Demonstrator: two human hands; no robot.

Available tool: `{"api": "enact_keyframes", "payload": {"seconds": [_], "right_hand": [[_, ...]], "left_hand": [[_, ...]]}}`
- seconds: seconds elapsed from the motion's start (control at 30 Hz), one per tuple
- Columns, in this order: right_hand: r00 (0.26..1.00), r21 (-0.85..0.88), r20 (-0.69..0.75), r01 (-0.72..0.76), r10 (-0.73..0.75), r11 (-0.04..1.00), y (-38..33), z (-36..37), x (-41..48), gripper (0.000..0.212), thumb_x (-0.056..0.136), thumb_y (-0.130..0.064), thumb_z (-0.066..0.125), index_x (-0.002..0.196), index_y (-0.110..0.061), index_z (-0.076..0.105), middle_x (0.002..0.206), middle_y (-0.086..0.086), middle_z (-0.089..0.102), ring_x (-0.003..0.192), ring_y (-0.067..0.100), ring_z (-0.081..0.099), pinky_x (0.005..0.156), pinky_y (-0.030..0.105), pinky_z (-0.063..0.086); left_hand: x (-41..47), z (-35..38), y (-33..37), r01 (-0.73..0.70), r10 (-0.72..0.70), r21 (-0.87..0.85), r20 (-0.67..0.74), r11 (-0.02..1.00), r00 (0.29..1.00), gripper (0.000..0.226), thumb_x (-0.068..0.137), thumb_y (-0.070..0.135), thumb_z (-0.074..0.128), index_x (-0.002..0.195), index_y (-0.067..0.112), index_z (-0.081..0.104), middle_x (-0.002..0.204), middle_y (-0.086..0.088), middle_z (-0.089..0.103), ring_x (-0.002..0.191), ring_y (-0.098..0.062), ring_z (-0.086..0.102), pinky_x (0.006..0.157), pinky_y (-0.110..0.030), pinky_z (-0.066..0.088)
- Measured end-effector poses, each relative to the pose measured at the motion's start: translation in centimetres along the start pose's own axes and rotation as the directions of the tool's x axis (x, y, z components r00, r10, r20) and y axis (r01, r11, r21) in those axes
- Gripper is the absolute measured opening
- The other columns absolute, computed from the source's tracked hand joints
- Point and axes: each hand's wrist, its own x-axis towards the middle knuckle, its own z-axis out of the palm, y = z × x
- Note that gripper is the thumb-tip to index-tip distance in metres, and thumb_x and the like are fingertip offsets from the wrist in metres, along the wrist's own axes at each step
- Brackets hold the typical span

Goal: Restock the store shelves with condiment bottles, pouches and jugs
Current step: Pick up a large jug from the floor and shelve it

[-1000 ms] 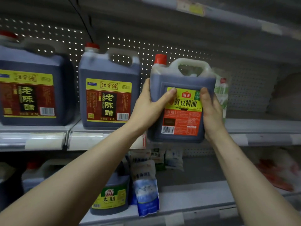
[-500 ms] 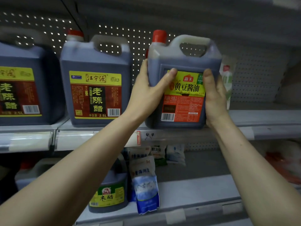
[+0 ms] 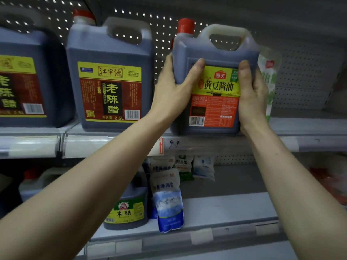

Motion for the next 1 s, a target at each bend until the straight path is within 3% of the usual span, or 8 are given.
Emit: {"api": "enact_keyframes", "payload": {"seconds": [0.07, 0.37, 0.6, 0.73, 0.83, 0.9, 1.0], "right_hand": [[1.0, -0.019, -0.006, 0.013, -0.013, 1.0, 0.2, 0.2, 0.0, 0.063, 0.084, -0.074, 0.055, 0.126, -0.029, 0.064, 0.106, -0.007, 0.073, 0.102, 0.013, 0.069, 0.094, 0.043, 0.056], [0.997, -0.094, -0.006, 0.079, -0.08, 0.992, 1.3, 0.9, 0.9, 0.062, 0.092, -0.066, 0.049, 0.141, -0.028, 0.055, 0.124, -0.001, 0.069, 0.113, 0.017, 0.065, 0.099, 0.047, 0.053], [0.986, -0.066, -0.02, 0.163, -0.164, 0.984, 1.6, 1.1, 0.9, 0.057, 0.096, -0.057, 0.054, 0.14, -0.021, 0.057, 0.123, -0.003, 0.069, 0.114, 0.014, 0.065, 0.098, 0.044, 0.054], [0.978, -0.086, -0.036, 0.2, -0.204, 0.976, 1.7, 1.2, 1.5, 0.056, 0.099, -0.05, 0.053, 0.145, -0.018, 0.052, 0.133, -0.001, 0.065, 0.123, 0.015, 0.061, 0.103, 0.046, 0.05], [0.973, -0.139, -0.073, 0.206, -0.217, 0.969, 2.0, 1.6, 1.6, 0.055, 0.102, -0.048, 0.052, 0.149, -0.02, 0.048, 0.14, -0.006, 0.06, 0.128, 0.008, 0.056, 0.106, 0.037, 0.048], [0.97, -0.193, -0.083, 0.208, -0.227, 0.959, 2.0, 1.8, 1.6, 0.055, 0.103, -0.048, 0.047, 0.152, -0.023, 0.044, 0.142, -0.01, 0.057, 0.128, 0.004, 0.055, 0.105, 0.03, 0.047], [0.984, -0.288, -0.038, 0.158, -0.176, 0.945, 2.2, 2.0, 1.9, 0.067, 0.099, -0.061, 0.038, 0.156, -0.025, 0.035, 0.149, -0.004, 0.053, 0.133, 0.014, 0.052, 0.108, 0.038, 0.045]], "left_hand": [[0.3, 0.0, -0.2, 0.013, -0.014, -0.052, -0.006, 0.999, 1.0, 0.055, 0.086, 0.057, 0.062, 0.131, 0.026, 0.052, 0.114, 0.006, 0.069, 0.101, -0.007, 0.069, 0.092, -0.039, 0.057], [1.5, 0.9, -1.4, 0.018, -0.02, -0.02, -0.104, 1.0, 0.994, 0.061, 0.076, 0.069, 0.06, 0.121, 0.027, 0.057, 0.102, 0.012, 0.071, 0.094, -0.002, 0.069, 0.09, -0.041, 0.056], [1.4, 0.7, -2.3, -0.001, -0.001, -0.016, -0.121, 1.0, 0.993, 0.057, 0.078, 0.071, 0.061, 0.122, 0.035, 0.055, 0.102, 0.017, 0.071, 0.093, 0.002, 0.068, 0.089, -0.039, 0.057], [2.1, 0.8, -2.1, -0.001, -0.004, -0.043, -0.101, 0.999, 0.995, 0.055, 0.079, 0.068, 0.062, 0.123, 0.034, 0.055, 0.103, 0.014, 0.072, 0.093, -0.002, 0.07, 0.089, -0.041, 0.057], [2.7, 0.9, -2.4, 0.011, -0.015, -0.043, -0.093, 0.999, 0.996, 0.06, 0.079, 0.069, 0.06, 0.127, 0.032, 0.055, 0.106, 0.012, 0.072, 0.096, -0.002, 0.069, 0.091, -0.041, 0.056], [3.0, 0.9, -2.6, 0.019, -0.023, -0.039, -0.099, 0.999, 0.995, 0.066, 0.077, 0.071, 0.058, 0.129, 0.031, 0.054, 0.108, 0.011, 0.072, 0.098, -0.002, 0.068, 0.092, -0.039, 0.056], [3.2, 1.1, -2.8, 0.034, -0.038, -0.036, -0.111, 0.999, 0.993, 0.068, 0.076, 0.073, 0.058, 0.129, 0.029, 0.055, 0.108, 0.01, 0.072, 0.098, -0.004, 0.069, 0.092, -0.04, 0.056]]}}
